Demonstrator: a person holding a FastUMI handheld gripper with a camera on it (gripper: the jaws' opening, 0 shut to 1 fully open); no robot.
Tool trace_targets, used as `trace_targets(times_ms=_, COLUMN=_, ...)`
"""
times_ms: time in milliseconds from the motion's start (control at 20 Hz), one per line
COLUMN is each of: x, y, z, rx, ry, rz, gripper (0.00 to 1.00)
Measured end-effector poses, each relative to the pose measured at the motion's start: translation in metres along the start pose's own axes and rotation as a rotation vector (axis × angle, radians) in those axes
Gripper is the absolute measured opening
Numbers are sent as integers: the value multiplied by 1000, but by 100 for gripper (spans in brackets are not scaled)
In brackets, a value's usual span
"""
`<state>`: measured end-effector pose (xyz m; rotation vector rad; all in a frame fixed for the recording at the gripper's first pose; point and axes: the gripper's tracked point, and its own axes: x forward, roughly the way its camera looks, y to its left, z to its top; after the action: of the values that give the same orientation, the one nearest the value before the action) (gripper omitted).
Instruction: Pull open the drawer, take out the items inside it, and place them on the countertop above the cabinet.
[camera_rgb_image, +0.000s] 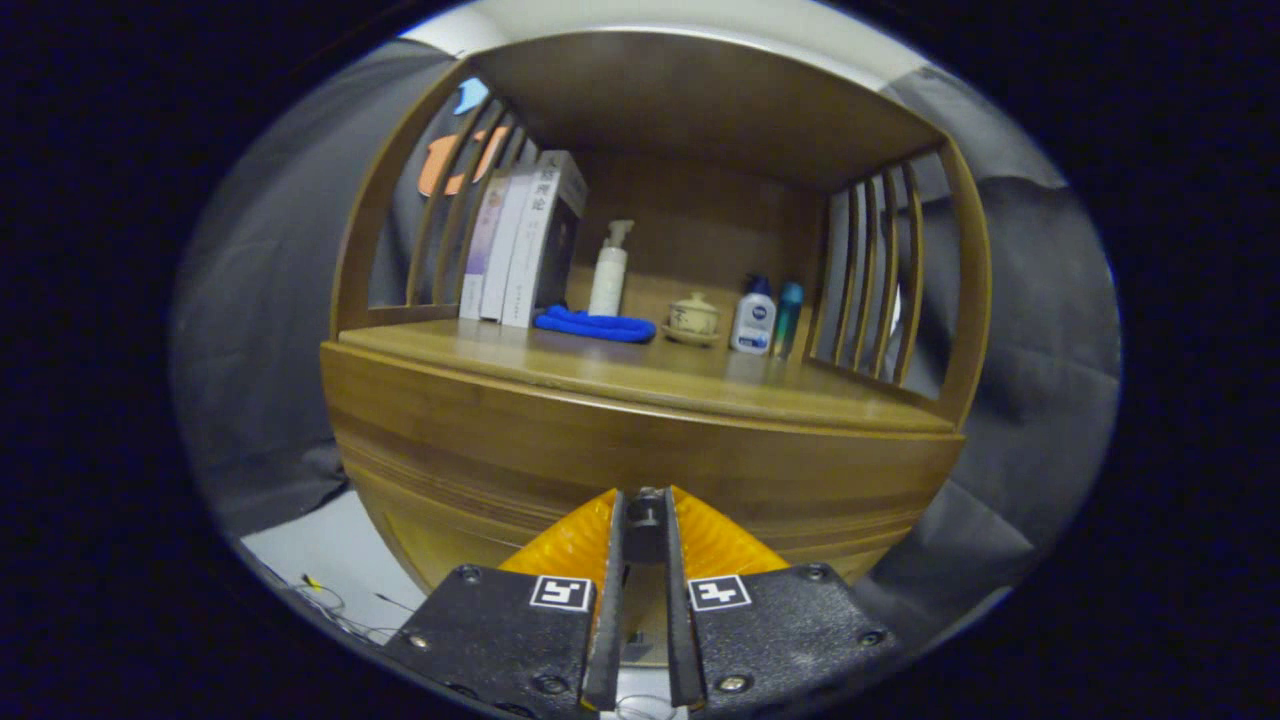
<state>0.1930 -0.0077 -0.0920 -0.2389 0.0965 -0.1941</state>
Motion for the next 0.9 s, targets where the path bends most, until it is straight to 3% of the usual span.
trace_targets(times_ms=150, x=-1, y=5, z=2, rx=72, ry=6, rz=25, gripper=25)
trace_targets(times_ms=450, x=19, y=-3, z=-33, rx=212, ry=154, rz=47, gripper=61)
trace_targets(times_ms=650, x=22, y=-4, z=-20, rx=196, ry=102, rz=60, gripper=60)
trace_targets(times_ms=900, x=31, y=-1, z=-22, rx=188, ry=122, rz=12, gripper=45)
